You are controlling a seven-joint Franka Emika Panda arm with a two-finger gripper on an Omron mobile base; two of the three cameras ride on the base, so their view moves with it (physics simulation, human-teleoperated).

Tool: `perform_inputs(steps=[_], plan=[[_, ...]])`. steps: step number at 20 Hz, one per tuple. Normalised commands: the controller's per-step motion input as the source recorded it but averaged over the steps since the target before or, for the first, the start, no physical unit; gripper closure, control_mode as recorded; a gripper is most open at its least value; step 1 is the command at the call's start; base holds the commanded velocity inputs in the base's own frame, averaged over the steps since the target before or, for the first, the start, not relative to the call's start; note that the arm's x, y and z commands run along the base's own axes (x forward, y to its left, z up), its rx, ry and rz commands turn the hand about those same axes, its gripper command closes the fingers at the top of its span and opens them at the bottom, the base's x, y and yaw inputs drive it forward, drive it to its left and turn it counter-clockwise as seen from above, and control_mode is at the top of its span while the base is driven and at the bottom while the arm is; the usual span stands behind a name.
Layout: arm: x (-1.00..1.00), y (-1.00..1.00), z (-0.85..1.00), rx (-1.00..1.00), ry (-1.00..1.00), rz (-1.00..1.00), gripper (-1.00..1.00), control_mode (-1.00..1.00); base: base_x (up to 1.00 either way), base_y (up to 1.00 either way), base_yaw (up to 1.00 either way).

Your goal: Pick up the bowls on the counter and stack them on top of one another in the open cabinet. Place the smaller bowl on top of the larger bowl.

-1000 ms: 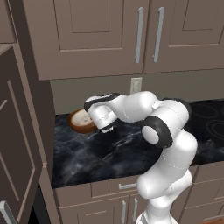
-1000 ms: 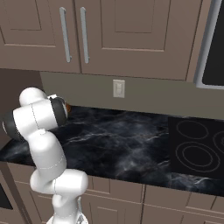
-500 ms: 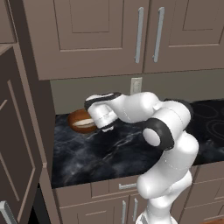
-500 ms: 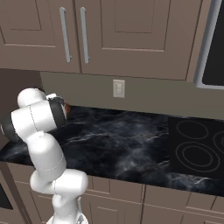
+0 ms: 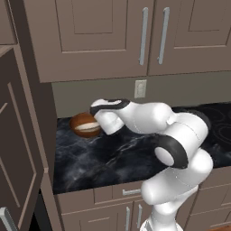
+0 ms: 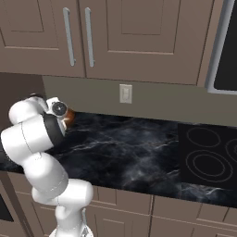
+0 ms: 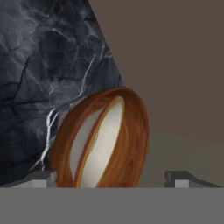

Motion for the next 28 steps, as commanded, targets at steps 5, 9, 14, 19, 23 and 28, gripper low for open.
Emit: perform_inputs(steps=[5,9,14,19,23,28], plan=[[-0.23,-0.13,0.59,0.01,0.12,-0.01,-1.0,-1.0,0.0,0.0,0.0],[-0.01,0.0,0.8,0.0,0.08,-0.02,-1.0,-1.0,0.0,0.0,0.0],[-0.1,-0.01,0.66,0.0,0.1,-0.02,-1.0,-1.0,0.0,0.0,0.0],[-0.9,-0.11,0.07,0.0,0.01,-0.01,-1.0,-1.0,0.0,0.0,0.0],[-1.0,-0.12,-0.03,0.0,0.0,-0.01,-1.0,-1.0,0.0,0.0,0.0],[-0.97,-0.14,0.09,0.01,0.01,-0.05,-1.0,-1.0,0.0,0.0,0.0]])
